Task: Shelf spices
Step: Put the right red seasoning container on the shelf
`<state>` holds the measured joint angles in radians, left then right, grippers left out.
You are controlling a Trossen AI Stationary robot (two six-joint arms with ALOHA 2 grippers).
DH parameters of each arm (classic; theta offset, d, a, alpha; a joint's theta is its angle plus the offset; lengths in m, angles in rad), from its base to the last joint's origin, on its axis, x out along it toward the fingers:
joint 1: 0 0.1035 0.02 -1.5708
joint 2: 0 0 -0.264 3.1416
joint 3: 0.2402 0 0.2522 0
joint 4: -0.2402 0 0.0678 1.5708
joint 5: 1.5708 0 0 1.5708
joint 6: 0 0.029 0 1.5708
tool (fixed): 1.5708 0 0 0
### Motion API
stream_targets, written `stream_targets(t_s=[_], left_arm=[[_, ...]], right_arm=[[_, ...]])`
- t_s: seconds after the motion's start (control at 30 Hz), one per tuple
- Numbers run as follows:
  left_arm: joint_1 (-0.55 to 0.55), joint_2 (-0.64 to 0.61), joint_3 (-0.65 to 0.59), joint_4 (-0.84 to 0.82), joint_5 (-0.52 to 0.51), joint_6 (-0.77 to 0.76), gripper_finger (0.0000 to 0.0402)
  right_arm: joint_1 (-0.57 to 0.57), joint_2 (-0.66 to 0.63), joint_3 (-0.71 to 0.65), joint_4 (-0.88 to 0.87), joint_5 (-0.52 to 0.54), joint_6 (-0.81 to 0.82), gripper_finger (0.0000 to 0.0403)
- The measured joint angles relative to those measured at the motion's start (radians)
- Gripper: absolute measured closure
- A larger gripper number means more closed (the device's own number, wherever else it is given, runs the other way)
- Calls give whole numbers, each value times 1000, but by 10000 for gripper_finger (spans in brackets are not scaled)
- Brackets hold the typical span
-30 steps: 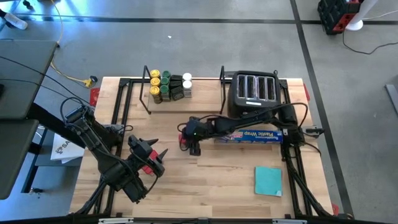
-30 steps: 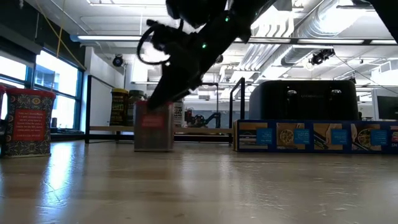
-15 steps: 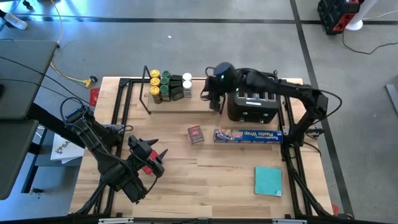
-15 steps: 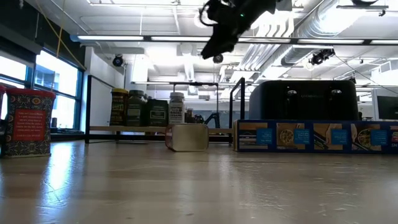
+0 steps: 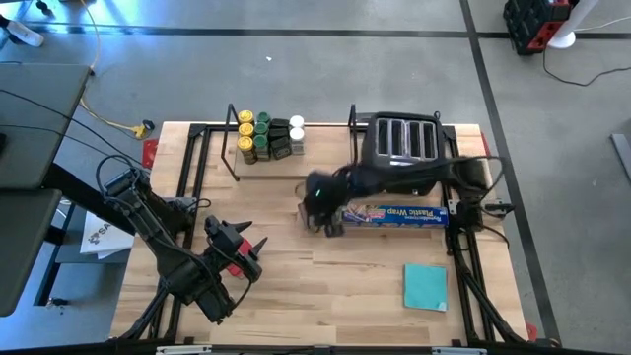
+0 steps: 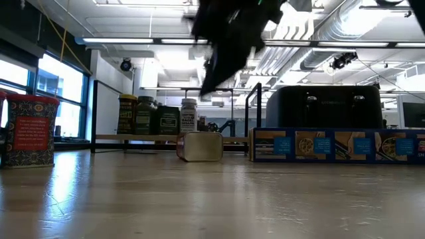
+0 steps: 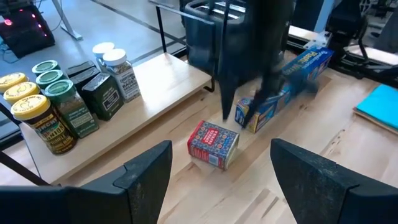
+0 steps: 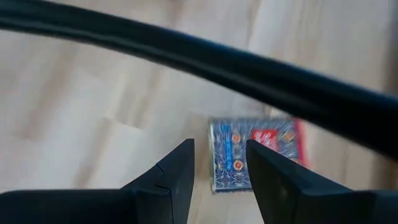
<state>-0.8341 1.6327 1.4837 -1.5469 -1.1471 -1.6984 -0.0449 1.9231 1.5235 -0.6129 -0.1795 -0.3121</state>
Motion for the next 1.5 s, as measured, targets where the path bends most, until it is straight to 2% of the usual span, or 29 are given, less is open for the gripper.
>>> stream_targets(t_s=[0.1,0.17,0.23,0.47,0.7,0.77,0.9,0.97,1.03,1.13,1.27,1.33,1.5], left_arm=[[0,14,0,0,0,0,133],[0,24,0,0,0,0,133],[0,34,0,0,0,0,133],[10,46,0,-1,-1,0,133],[9,47,0,-1,8,0,133],[9,47,-10,22,0,-3,133],[29,47,-103,112,-41,-46,133],[64,47,-175,177,-23,-69,134],[108,44,-249,254,22,-76,141],[176,31,-343,408,117,11,174],[228,23,-422,632,239,217,247],[242,19,-437,715,294,313,290],[318,19,-471,857,522,519,388]], right_arm=[[35,100,-3,42,157,64,264],[41,140,-1,61,206,113,264],[45,161,4,75,200,138,264],[84,135,-3,150,26,157,263],[60,63,1,147,45,155,263],[44,66,-1,124,6,159,262],[40,63,0,19,-91,89,261],[73,63,-2,-33,-79,88,264],[116,62,-2,-42,-14,95,270],[179,61,-9,-42,96,87,287],[205,24,-113,-15,267,123,323],[188,-8,-187,43,289,159,342],[133,-50,-309,269,287,272,383]])
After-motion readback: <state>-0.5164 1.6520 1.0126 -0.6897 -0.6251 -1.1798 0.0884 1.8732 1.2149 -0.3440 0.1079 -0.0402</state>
